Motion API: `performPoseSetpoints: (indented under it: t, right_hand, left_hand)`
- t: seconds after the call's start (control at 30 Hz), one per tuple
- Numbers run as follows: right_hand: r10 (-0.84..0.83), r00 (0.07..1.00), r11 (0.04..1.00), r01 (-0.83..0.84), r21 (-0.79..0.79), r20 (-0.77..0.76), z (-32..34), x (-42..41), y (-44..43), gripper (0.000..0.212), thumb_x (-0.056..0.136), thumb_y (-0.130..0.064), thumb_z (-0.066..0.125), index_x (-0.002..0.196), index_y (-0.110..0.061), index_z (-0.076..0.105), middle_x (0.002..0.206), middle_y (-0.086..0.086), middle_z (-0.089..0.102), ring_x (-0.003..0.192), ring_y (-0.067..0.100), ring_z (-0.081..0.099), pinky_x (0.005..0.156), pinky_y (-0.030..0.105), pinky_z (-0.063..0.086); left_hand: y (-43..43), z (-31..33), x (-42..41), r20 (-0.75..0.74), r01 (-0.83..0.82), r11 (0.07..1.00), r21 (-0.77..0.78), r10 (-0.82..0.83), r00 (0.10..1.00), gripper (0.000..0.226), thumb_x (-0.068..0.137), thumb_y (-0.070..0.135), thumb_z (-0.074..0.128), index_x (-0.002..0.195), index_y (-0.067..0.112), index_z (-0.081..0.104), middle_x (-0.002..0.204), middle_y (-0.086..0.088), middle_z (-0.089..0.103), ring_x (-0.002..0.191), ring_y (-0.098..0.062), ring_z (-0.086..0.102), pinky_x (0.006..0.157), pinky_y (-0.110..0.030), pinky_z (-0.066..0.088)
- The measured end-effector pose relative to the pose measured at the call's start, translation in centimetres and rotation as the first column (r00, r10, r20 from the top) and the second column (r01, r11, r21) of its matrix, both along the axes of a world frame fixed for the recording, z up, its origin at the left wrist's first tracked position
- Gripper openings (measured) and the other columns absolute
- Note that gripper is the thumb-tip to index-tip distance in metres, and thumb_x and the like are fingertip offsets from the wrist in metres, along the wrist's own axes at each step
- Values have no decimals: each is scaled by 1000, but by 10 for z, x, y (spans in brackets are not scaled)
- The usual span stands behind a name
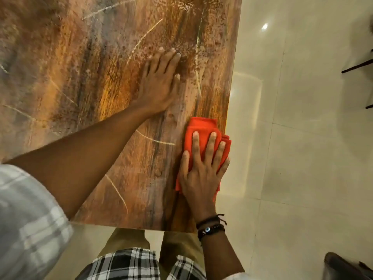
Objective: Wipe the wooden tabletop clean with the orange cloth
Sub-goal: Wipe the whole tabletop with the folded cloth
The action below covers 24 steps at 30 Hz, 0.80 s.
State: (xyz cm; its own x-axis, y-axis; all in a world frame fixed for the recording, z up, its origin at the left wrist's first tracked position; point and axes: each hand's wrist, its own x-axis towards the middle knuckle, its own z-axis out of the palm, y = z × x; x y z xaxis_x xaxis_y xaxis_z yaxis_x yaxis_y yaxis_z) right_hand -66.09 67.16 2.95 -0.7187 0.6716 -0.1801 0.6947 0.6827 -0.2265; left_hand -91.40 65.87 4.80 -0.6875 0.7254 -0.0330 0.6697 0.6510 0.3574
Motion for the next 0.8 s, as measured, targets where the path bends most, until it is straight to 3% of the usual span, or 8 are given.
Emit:
performPoseSetpoints:
  t: [0.43, 0.63, 0.8]
  right_hand:
    - [-38, 996, 998, 42, 52, -78, -7, -205, 164, 62, 102, -57, 22, 160, -37, 14, 170, 6, 2, 156, 35, 0, 120, 63, 17]
    - [27, 999, 993, -22, 115, -46, -6, -183, 145, 61, 104, -53, 21, 161, -34, 15, 170, 6, 5, 156, 32, 2, 123, 58, 9]
    - [93, 994, 990, -88, 107, -48, 0, -101, 74, 59, 106, -51, 26, 161, -34, 15, 170, 7, 5, 157, 31, 1, 123, 57, 5]
  left_hand:
    - [10, -22, -5, -64, 57, 996, -67, -61, 996, 54, 104, 32, 26, 155, 17, 27, 163, -2, 24, 151, -26, 16, 122, -50, 10]
    - [9, -22, -3, -71, 56, 995, -79, -61, 996, 56, 103, 34, 21, 156, 17, 24, 164, -1, 22, 152, -25, 14, 122, -51, 11]
    - [11, -23, -3, -75, 41, 997, -70, -46, 996, 56, 104, 33, 21, 156, 14, 23, 164, -3, 20, 152, -24, 14, 123, -50, 10]
